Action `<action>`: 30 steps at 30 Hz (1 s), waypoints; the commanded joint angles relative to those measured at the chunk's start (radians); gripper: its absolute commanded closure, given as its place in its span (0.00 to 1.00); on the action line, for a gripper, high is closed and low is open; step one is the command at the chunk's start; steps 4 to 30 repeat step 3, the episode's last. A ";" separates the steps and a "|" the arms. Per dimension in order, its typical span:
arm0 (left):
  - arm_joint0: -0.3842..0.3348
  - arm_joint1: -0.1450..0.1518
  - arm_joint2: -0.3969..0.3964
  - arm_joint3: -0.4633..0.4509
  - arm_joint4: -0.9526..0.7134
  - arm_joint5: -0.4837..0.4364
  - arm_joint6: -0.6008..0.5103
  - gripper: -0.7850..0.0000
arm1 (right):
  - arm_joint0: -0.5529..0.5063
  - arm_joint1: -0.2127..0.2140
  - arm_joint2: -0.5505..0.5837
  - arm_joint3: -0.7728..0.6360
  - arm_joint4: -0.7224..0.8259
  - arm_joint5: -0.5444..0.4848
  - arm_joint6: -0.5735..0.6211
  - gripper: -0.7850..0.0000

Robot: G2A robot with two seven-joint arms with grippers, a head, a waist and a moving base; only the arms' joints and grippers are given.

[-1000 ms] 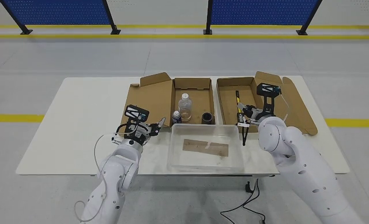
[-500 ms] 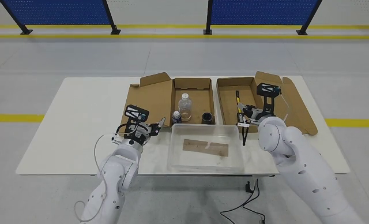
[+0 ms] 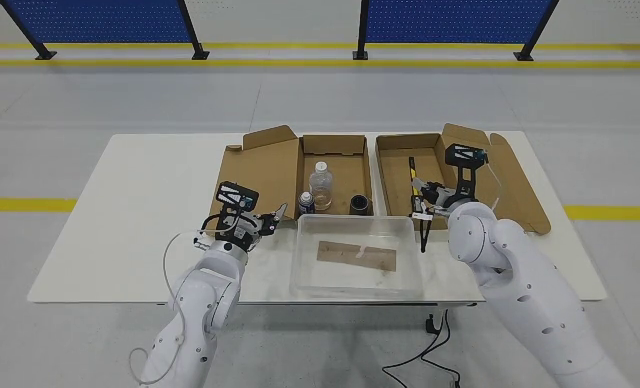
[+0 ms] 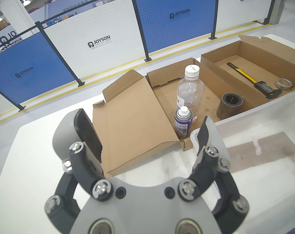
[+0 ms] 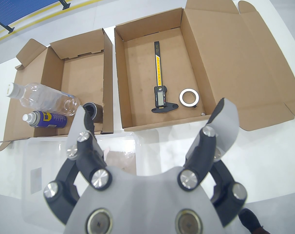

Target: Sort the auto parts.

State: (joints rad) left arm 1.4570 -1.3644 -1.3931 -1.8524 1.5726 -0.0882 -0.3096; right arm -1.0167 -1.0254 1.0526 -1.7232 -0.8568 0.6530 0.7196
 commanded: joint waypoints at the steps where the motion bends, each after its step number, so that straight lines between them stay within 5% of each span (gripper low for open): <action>1: 0.000 0.000 0.000 0.000 0.000 0.000 0.000 0.00 | 0.000 0.000 0.000 0.000 0.000 0.000 0.000 0.00; 30: 0.000 0.000 0.000 0.000 0.000 0.000 0.000 0.00 | 0.000 0.000 0.000 0.000 0.000 0.000 0.000 0.00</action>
